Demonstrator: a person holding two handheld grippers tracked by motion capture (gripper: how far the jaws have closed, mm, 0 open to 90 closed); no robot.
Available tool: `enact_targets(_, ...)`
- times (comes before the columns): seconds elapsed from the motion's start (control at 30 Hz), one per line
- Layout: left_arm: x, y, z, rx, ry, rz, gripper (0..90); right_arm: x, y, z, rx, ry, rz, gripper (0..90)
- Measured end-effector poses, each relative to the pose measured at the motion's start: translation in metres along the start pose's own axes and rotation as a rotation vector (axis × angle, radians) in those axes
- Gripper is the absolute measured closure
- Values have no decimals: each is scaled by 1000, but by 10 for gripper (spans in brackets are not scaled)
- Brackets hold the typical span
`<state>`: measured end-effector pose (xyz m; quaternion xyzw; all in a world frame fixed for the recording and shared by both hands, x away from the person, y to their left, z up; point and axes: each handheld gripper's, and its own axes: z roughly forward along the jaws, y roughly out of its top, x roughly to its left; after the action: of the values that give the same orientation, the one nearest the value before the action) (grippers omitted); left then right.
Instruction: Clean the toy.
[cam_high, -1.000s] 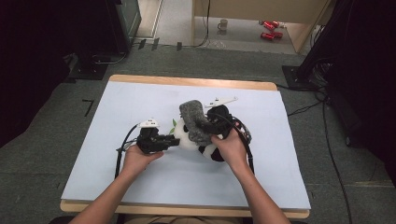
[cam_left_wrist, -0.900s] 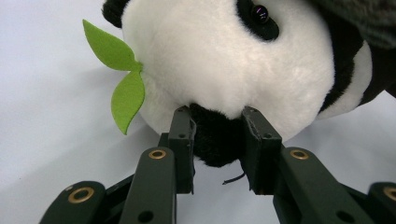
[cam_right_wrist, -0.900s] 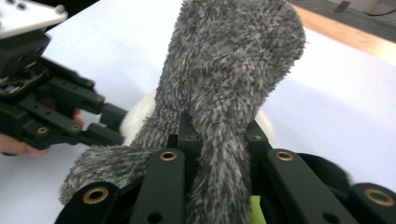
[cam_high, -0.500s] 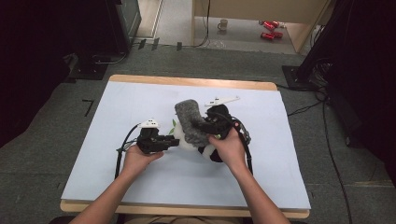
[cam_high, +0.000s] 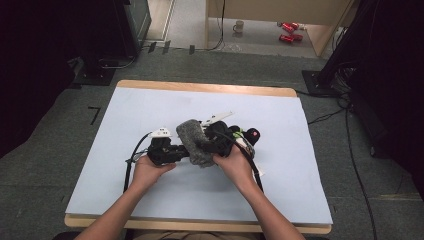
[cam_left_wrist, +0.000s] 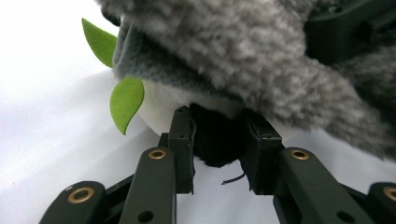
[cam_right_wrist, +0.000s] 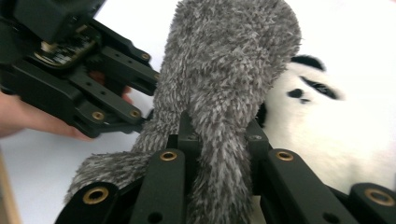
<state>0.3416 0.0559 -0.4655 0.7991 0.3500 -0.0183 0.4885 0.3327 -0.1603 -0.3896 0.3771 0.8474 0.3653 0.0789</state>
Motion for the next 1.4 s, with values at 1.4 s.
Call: enact_targets(1.4, 6, -5, 5, 70, 30, 45, 670, -71, -9, -93, -238, -26, 236, 772)
